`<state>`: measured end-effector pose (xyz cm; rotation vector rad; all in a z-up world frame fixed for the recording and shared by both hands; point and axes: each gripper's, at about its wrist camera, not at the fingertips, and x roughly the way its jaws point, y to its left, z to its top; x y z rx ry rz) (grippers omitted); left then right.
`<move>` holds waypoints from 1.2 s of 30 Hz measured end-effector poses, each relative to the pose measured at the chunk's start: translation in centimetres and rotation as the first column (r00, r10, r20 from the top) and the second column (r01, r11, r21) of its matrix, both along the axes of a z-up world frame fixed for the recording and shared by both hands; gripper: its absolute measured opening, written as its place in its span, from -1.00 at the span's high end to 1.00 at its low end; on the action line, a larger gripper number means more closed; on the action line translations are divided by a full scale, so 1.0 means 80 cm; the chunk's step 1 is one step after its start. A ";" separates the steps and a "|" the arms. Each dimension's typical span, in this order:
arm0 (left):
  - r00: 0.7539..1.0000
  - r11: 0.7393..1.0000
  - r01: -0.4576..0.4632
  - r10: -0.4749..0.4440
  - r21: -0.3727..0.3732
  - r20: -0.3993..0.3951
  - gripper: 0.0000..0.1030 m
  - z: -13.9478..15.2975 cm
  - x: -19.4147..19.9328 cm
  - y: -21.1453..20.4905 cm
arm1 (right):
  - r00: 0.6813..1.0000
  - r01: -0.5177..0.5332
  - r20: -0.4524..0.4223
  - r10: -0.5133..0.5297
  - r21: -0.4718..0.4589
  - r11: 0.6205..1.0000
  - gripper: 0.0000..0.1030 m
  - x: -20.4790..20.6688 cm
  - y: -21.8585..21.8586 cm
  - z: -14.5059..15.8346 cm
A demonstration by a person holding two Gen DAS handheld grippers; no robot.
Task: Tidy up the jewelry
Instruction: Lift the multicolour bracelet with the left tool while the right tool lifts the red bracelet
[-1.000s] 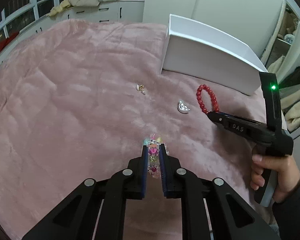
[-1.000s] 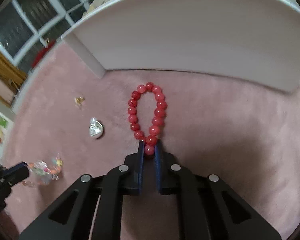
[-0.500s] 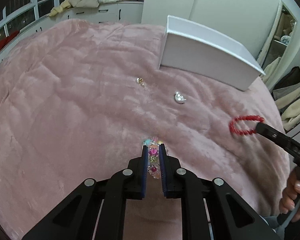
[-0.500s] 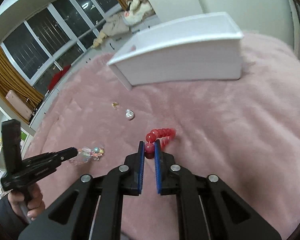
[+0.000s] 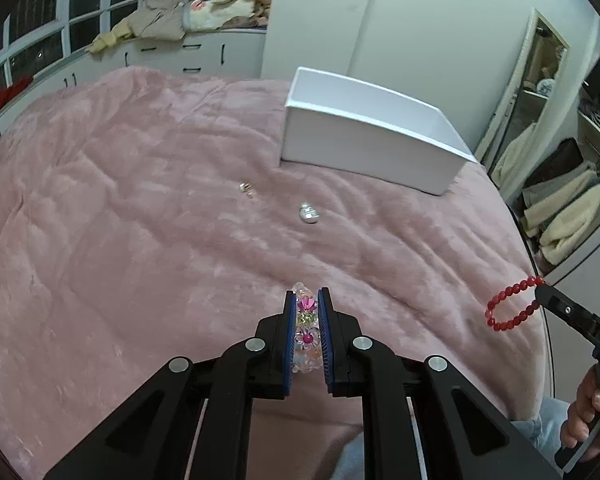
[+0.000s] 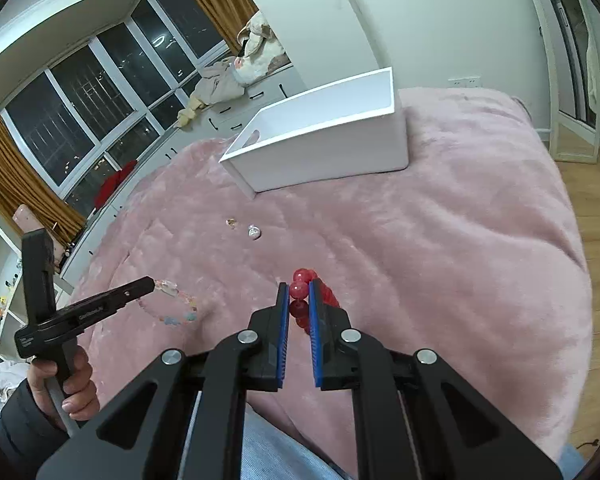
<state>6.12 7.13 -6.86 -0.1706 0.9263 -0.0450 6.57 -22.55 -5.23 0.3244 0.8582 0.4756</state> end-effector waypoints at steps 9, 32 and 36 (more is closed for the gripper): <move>0.999 0.999 0.044 -0.045 0.032 0.025 0.69 0.040 0.004 -0.045 | 0.999 -0.011 0.034 0.012 -0.020 1.000 0.81 -0.008 -0.017 0.036; 0.993 0.993 0.089 -0.095 0.081 0.075 0.69 0.113 0.145 -0.097 | 0.994 0.023 0.110 -0.016 -0.059 0.998 0.81 0.116 -0.041 0.109; 0.994 0.994 0.073 -0.079 0.085 0.079 0.69 0.119 0.183 -0.094 | 0.994 0.008 0.112 0.000 -0.066 0.998 0.81 0.155 -0.030 0.106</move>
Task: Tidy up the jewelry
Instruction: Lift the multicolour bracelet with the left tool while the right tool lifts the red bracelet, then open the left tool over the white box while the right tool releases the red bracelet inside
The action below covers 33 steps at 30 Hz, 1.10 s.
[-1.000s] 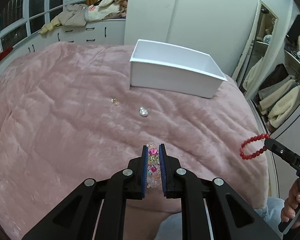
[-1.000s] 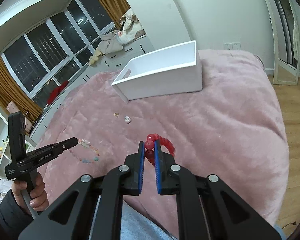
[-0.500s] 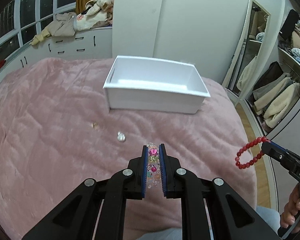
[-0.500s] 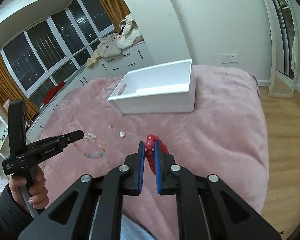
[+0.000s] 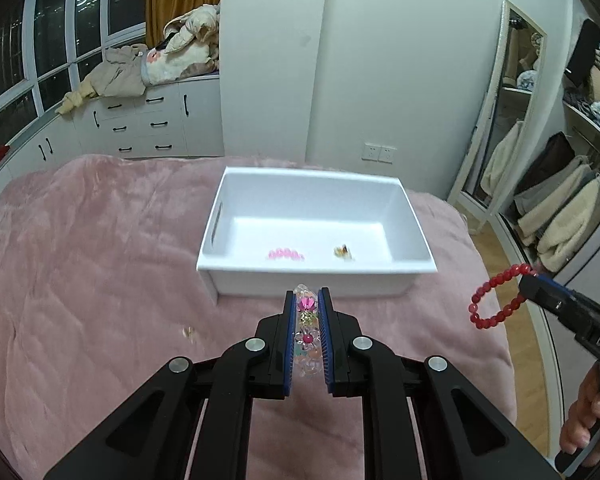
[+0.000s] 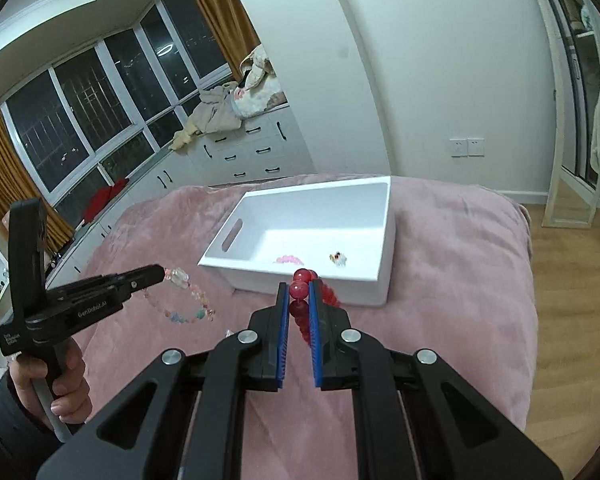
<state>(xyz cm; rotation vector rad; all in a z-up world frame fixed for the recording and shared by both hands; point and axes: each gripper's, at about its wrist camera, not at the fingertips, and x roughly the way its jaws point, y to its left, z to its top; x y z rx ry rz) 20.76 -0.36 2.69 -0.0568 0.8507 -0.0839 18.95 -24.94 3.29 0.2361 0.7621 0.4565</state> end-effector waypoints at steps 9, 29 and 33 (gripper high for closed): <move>1.000 0.999 -0.010 0.009 0.045 0.001 0.69 -0.007 0.084 0.002 | 1.000 0.004 -0.006 -0.004 0.013 1.000 0.81 0.077 0.017 -0.022; 0.993 0.993 -0.069 0.078 0.098 -0.085 0.68 -0.087 0.197 0.008 | 0.995 0.016 -0.095 -0.019 -0.024 1.000 0.80 0.175 0.054 -0.126; 0.983 0.994 -0.097 0.105 0.057 -0.150 0.47 -0.102 0.202 0.013 | 0.995 0.014 -0.101 -0.017 -0.030 0.999 0.56 0.178 0.067 -0.130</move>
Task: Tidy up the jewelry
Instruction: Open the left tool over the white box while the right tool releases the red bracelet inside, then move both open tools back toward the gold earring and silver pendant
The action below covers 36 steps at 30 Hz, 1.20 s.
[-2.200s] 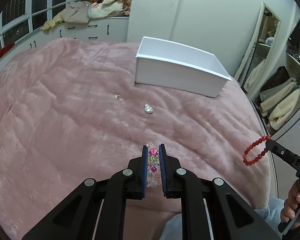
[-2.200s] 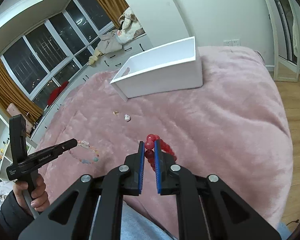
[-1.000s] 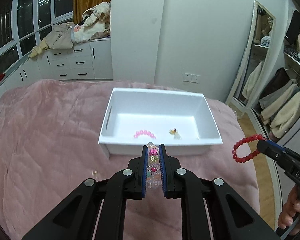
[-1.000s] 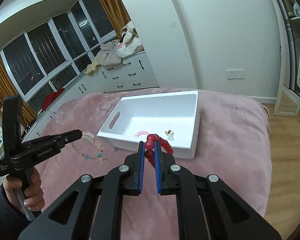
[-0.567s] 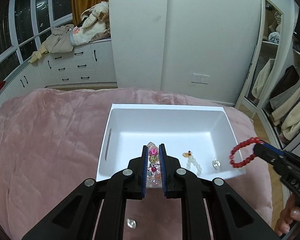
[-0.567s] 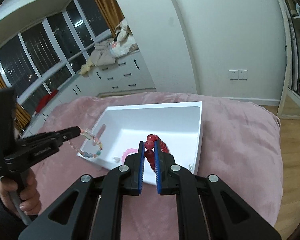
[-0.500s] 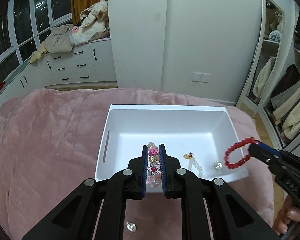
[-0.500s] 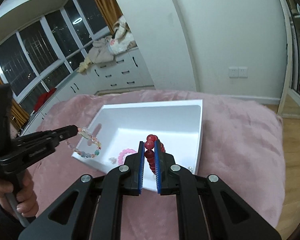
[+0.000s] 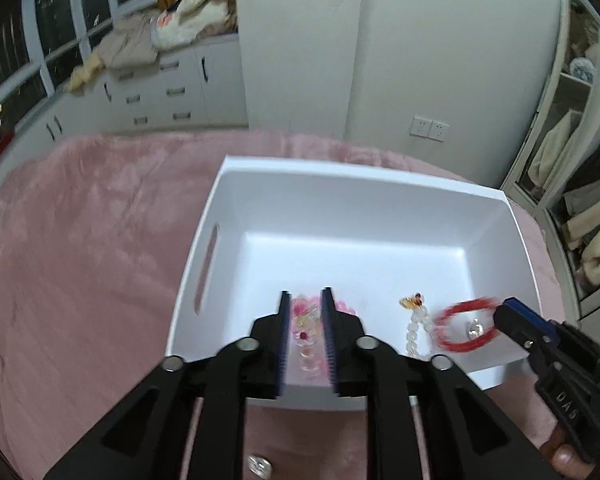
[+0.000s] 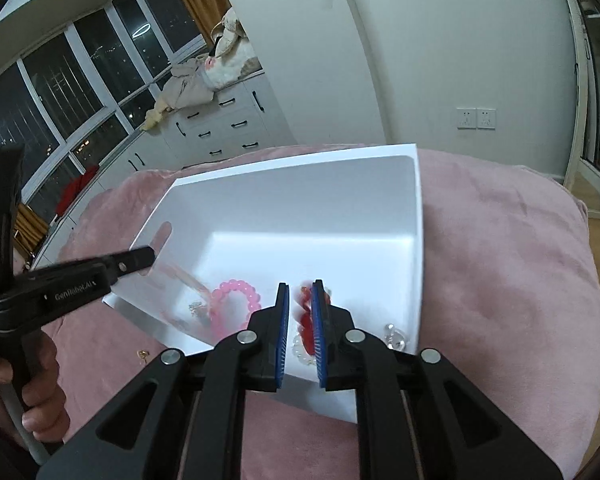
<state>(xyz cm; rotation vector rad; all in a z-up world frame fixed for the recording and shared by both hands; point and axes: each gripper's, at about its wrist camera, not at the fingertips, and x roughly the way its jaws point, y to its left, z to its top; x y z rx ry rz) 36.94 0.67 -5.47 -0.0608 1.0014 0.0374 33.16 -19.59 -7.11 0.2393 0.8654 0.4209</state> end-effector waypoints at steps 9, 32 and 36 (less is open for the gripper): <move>0.991 0.999 -0.046 0.048 -0.015 0.129 -0.71 0.051 -0.064 0.025 | 0.983 0.152 0.095 -0.158 0.067 0.986 -0.91 -0.076 -0.049 0.036; 0.989 0.992 -0.092 0.101 -0.088 0.107 -0.81 -0.025 -0.359 0.106 | 0.989 0.137 0.046 -0.138 0.041 0.990 -0.91 -0.334 0.057 0.003; 0.987 0.992 -0.075 0.089 -0.106 0.133 -0.81 -0.031 -0.378 0.102 | 0.983 0.159 0.093 -0.159 0.008 0.987 -0.91 -0.341 0.064 0.015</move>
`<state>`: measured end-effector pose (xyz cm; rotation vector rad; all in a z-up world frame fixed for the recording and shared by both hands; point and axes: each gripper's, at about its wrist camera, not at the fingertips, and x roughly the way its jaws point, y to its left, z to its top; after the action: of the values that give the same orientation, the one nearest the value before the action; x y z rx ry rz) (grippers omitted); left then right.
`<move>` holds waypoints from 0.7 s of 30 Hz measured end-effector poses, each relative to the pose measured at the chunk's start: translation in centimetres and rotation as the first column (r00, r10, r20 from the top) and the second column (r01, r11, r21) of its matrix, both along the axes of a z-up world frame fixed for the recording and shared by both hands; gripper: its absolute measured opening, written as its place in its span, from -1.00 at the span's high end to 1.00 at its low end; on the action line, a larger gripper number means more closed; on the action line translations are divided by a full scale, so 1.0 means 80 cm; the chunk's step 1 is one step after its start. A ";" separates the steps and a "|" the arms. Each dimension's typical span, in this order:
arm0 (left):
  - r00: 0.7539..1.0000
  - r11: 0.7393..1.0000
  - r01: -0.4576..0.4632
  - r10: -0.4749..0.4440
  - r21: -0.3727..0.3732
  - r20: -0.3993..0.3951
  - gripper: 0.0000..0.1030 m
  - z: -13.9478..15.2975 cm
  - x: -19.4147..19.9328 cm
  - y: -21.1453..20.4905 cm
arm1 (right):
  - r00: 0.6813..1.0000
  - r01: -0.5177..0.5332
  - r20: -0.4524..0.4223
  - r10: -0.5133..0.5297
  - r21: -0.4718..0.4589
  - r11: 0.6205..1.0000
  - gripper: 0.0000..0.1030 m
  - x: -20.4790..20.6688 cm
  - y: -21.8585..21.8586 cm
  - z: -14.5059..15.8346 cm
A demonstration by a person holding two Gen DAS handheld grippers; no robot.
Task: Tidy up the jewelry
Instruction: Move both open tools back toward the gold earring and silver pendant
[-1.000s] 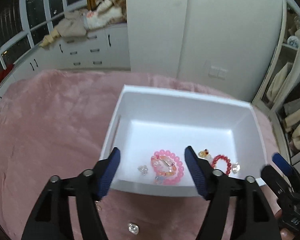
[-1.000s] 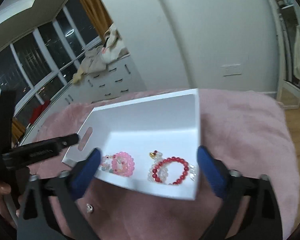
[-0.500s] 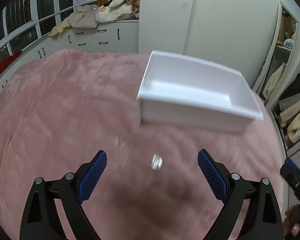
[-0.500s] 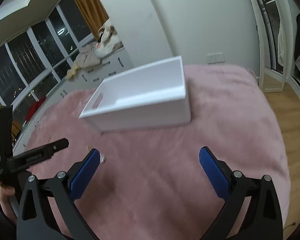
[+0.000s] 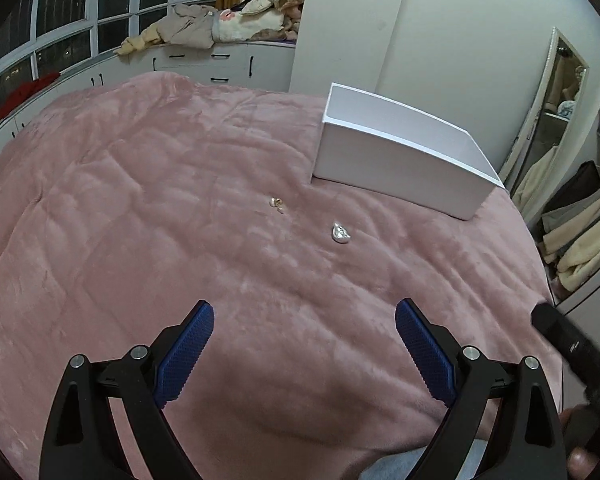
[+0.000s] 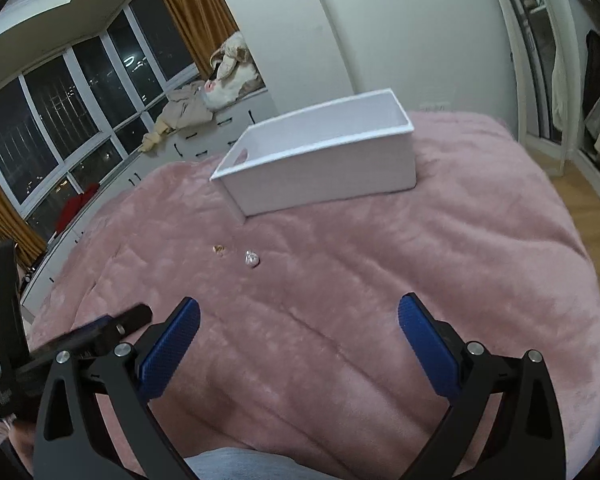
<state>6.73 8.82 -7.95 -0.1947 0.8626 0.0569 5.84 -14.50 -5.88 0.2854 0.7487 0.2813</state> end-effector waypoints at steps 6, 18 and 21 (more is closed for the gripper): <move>1.000 1.000 0.027 -0.027 0.000 -0.006 -0.81 -0.012 -0.006 -0.016 | 0.999 0.015 0.034 -0.013 -0.046 0.999 -0.91 -0.013 0.002 0.001; 0.999 0.998 0.046 -0.045 0.048 -0.013 -0.81 -0.035 -0.027 -0.037 | 0.995 -0.088 0.036 0.088 -0.021 0.996 -0.91 -0.011 -0.006 -0.003; 0.999 0.997 0.046 -0.046 0.063 -0.009 -0.81 -0.036 -0.020 -0.034 | 0.986 -0.158 0.040 0.162 -0.077 0.984 -0.80 0.002 0.008 -0.008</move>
<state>5.17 6.12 -10.87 -0.1150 0.8710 0.0420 6.02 -13.85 -6.49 0.1487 0.7357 0.4106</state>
